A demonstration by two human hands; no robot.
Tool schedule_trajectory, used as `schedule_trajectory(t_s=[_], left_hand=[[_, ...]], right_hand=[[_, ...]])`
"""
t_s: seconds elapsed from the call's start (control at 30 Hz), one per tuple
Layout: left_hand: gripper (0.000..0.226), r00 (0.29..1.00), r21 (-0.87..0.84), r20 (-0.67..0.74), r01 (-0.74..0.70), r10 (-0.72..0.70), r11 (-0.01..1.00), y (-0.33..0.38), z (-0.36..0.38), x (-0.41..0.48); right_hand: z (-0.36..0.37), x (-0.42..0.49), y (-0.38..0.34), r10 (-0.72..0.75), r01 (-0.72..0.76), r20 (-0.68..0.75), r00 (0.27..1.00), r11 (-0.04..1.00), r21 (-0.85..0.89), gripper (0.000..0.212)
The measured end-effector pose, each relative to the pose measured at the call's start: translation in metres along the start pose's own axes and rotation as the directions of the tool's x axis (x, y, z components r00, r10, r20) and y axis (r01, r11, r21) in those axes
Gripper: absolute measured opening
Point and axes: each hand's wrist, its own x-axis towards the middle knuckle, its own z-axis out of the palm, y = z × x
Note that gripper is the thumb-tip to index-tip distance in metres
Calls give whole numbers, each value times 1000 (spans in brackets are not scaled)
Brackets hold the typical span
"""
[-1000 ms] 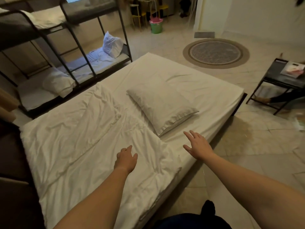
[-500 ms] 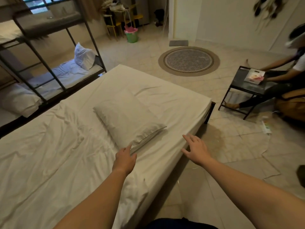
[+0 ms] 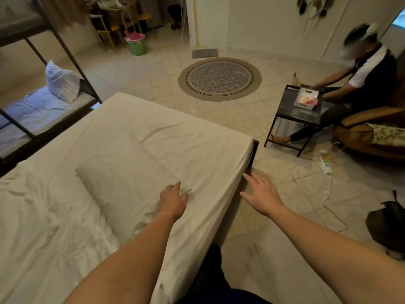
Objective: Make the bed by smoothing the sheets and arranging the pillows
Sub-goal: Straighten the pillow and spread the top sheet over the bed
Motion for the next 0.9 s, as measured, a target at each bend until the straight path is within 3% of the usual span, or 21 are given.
schedule_trajectory(t_s=[0.37, 0.57, 0.9], left_hand=[[59, 995, 20, 79, -65, 63, 998, 104, -11, 191], [59, 995, 41, 81, -69, 66, 997, 163, -5, 275], [59, 988, -51, -3, 155, -155, 987, 276, 39, 377]], right_hand=[[-76, 170, 49, 129, -129, -44, 991, 992, 1, 72], [-102, 261, 92, 112, -112, -38, 993, 994, -2, 72], [-179, 445, 198, -44, 53, 98, 994, 994, -94, 73]])
